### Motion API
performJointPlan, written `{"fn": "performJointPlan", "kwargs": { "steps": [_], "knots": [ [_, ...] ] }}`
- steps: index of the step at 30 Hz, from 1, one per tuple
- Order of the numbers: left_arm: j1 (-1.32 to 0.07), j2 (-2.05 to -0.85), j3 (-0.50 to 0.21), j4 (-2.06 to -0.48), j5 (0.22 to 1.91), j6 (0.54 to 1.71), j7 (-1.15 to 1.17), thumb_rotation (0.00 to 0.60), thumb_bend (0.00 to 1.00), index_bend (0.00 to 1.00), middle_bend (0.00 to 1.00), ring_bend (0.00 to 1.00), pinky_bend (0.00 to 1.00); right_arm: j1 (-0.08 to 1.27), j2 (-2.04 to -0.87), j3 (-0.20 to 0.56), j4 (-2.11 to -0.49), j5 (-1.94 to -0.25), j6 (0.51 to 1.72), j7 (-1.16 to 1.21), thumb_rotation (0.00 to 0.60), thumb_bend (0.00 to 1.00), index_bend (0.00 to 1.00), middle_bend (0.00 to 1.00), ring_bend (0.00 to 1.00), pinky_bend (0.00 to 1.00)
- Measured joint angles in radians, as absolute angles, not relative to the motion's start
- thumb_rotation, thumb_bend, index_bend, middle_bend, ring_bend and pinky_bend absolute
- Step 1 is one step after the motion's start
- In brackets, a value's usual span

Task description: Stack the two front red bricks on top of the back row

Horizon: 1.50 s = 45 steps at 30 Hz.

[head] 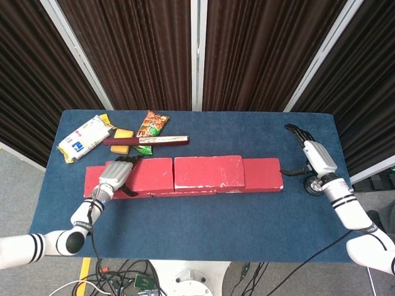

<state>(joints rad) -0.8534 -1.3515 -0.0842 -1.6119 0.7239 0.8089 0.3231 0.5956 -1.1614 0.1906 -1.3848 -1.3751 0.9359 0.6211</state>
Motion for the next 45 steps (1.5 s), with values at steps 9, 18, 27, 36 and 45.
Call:
{"fn": "performJointPlan", "kwargs": {
  "steps": [9, 18, 27, 36, 45],
  "knots": [
    [-0.853, -1.345, -0.09, -1.612, 0.739, 0.791, 0.292, 0.6, 0.0, 0.0, 0.0, 0.0, 0.08, 0.594, -1.162, 0.191, -1.383, -1.372, 0.937, 0.621, 0.6, 0.0, 0.0, 0.0, 0.0, 0.0],
    [-0.847, -1.347, -0.099, -1.612, 0.76, 0.799, 0.269, 0.6, 0.0, 0.0, 0.0, 0.0, 0.05, 0.591, -1.164, 0.191, -1.381, -1.371, 0.939, 0.621, 0.6, 0.0, 0.0, 0.0, 0.0, 0.0],
    [-0.853, -1.344, -0.093, -1.616, 0.76, 0.789, 0.272, 0.6, 0.0, 0.0, 0.0, 0.0, 0.05, 0.59, -1.164, 0.191, -1.376, -1.371, 0.939, 0.626, 0.6, 0.0, 0.0, 0.0, 0.0, 0.0],
    [-0.855, -1.336, -0.091, -1.625, 0.766, 0.787, 0.271, 0.6, 0.0, 0.0, 0.0, 0.0, 0.04, 0.588, -1.165, 0.191, -1.374, -1.37, 0.94, 0.626, 0.6, 0.0, 0.0, 0.0, 0.0, 0.0],
    [-0.856, -1.325, -0.088, -1.64, 0.778, 0.787, 0.269, 0.6, 0.0, 0.0, 0.0, 0.0, 0.02, 0.587, -1.163, 0.194, -1.373, -1.365, 0.939, 0.624, 0.6, 0.0, 0.0, 0.0, 0.0, 0.0]
  ]
}}
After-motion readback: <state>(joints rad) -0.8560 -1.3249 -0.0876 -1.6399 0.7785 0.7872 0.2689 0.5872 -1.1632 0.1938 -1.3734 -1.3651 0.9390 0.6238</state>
